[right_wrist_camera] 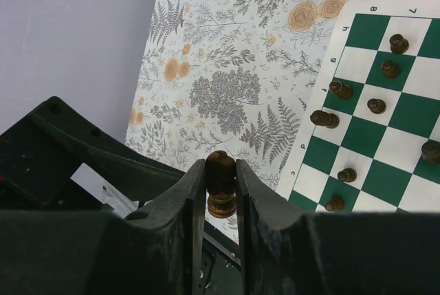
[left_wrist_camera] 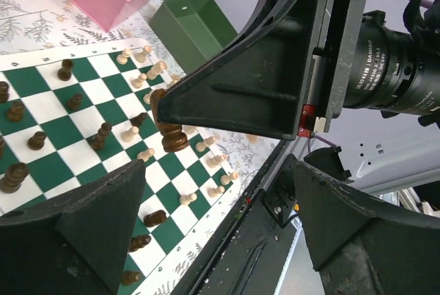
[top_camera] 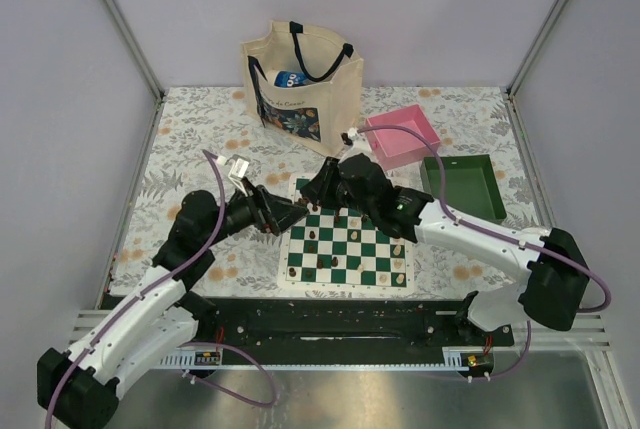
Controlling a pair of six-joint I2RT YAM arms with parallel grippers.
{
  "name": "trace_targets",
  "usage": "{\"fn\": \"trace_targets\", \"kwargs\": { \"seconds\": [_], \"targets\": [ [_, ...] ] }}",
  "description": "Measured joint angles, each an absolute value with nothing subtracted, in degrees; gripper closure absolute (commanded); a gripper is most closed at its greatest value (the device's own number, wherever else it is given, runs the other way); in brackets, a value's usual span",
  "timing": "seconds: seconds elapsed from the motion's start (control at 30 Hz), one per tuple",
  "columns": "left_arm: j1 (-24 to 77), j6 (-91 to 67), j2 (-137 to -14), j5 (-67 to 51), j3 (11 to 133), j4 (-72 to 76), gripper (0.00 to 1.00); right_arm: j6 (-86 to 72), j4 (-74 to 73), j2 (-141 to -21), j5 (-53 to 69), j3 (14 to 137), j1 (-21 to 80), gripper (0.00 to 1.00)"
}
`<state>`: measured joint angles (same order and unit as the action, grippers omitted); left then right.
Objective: Set up the chess pieces on the board
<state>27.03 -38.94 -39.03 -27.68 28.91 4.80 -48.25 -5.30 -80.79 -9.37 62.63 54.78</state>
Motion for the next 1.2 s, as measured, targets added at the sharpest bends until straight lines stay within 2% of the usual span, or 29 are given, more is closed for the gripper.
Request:
{"fn": "trace_targets", "kwargs": {
  "seconds": [0.23, 0.3, 0.37, 0.63, 0.93, 1.2],
  "targets": [
    [30.4, -40.8, -42.6, -25.0, 27.4, 11.0, 0.13, -49.7, -4.0, -78.7, -8.5, 60.6, 54.8, 0.75],
    [30.9, -41.0, -43.1, -24.1, 27.1, 12.3, 0.21, -49.8, -3.8, -78.5, -7.9, 60.3, 54.8, 0.75],
    [31.4, -41.1, -43.4, -23.3, 26.7, 13.7, 0.24, -50.0, -3.5, -78.3, -7.5, 60.0, 54.8, 0.75],
    [32.1, -41.0, -44.9, -22.3, 26.2, 15.1, 0.31, -50.6, -1.3, -77.6, -6.4, 58.9, 54.8, 0.75],
    [32.1, -40.7, -44.8, -22.0, 26.2, 15.1, 0.45, -50.8, -1.1, -77.5, -6.3, 58.8, 54.8, 0.75],
    [32.1, -40.4, -45.7, -21.2, 26.2, 15.1, 0.5, -50.8, -0.4, -77.2, -5.4, 58.4, 54.8, 0.75]
  ]
}}
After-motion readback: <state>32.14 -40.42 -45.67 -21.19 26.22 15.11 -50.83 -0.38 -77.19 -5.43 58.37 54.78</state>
